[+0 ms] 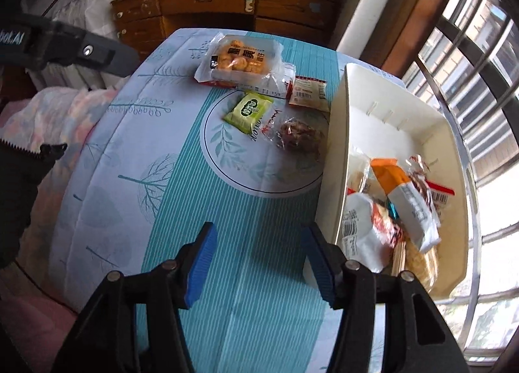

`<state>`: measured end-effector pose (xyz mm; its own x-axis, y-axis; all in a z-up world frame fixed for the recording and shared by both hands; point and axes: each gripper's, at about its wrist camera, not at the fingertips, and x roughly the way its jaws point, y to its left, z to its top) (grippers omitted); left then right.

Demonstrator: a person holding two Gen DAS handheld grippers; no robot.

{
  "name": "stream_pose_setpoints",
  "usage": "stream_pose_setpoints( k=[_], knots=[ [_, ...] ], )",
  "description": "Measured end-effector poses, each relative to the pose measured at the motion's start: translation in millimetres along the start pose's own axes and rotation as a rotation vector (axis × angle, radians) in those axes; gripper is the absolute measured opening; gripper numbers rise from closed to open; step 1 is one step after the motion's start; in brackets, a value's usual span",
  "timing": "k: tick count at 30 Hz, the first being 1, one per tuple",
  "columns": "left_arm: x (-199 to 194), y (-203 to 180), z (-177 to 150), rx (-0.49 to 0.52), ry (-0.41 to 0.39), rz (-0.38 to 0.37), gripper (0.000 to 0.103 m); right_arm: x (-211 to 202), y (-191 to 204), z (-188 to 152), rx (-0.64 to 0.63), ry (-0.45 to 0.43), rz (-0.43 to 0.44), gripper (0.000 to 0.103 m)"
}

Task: Organize snacks
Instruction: 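Withdraw both tools from the tray back over the table, then reach the left tool to the orange puffed-cookie pack while the right tool reaches the clear nut bag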

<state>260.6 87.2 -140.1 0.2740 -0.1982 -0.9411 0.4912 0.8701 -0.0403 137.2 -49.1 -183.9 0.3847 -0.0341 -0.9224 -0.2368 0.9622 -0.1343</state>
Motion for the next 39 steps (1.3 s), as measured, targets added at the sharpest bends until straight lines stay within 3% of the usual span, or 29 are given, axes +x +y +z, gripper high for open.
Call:
stream_pose_setpoints(
  k=[4, 7, 19, 22, 27, 39],
  knots=[
    [7.8, -3.4, 22.0, 0.064, 0.026, 0.027, 0.082, 5.5, 8.9, 13.1, -0.218, -0.006, -0.062, 0.057],
    [16.3, -4.9, 38.9, 0.098, 0.059, 0.007, 0.087, 9.7, 16.6, 20.4, -0.341, -0.015, -0.065, 0.058],
    [72.2, -20.4, 90.5, 0.372, 0.166, 0.134, 0.088, 44.1, 30.5, 37.0, -0.772, -0.011, -0.166, 0.067],
    [87.6, -26.4, 98.1, 0.442, 0.188, 0.163, 0.090, 58.5, 27.9, 41.1, -0.841, 0.028, -0.175, 0.069],
    [111.8, -29.4, 108.0, 0.472, 0.223, 0.151, 0.090, 85.0, 23.7, 48.1, -0.918, 0.110, -0.158, 0.070],
    [156.1, -8.4, 126.8, 0.380, 0.224, 0.098, 0.090, 122.8, 4.3, 69.8, -0.936, 0.172, -0.159, 0.070]
  ],
)
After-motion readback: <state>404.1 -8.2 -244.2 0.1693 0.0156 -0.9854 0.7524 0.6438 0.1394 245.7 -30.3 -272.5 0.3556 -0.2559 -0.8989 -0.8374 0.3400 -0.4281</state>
